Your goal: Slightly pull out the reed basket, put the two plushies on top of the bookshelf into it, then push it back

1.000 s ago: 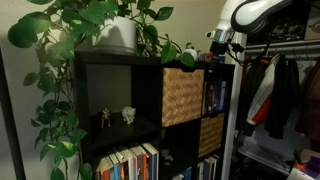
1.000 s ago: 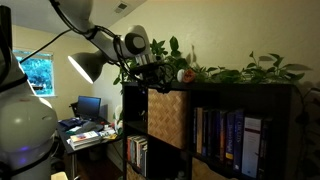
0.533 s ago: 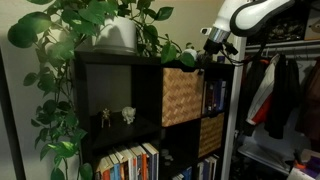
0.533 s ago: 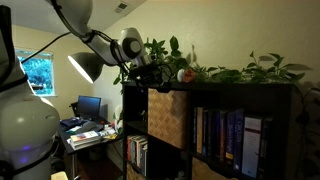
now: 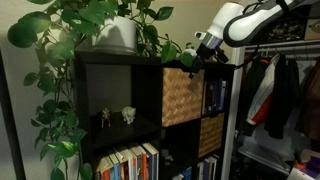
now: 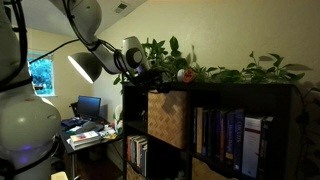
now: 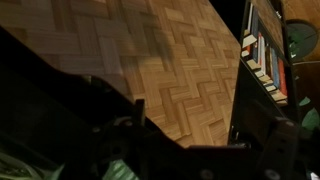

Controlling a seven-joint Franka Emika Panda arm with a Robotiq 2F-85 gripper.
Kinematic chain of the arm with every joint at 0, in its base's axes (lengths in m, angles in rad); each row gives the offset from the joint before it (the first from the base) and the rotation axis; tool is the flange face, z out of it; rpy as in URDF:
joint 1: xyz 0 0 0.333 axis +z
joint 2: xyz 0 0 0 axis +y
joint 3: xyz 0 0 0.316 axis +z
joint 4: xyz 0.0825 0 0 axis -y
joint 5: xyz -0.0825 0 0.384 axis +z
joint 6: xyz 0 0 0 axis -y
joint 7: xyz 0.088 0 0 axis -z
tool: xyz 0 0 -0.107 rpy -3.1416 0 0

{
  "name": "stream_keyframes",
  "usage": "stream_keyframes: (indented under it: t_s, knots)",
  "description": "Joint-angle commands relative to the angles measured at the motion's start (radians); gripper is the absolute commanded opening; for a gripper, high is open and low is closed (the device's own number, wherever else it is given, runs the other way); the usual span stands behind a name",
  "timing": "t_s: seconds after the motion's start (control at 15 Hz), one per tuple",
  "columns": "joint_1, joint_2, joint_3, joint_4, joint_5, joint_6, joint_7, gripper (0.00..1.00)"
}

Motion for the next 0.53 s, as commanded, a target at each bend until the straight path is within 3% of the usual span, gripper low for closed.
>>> stream_keyframes:
  t_s: [0.0,0.47]
  knots:
    - [-0.008,0.035,0.006,-0.006,-0.040,0.101,-0.005,1.00]
    - [-0.050,0.064,0.018,-0.006,-0.154,0.219,0.018,1.00]
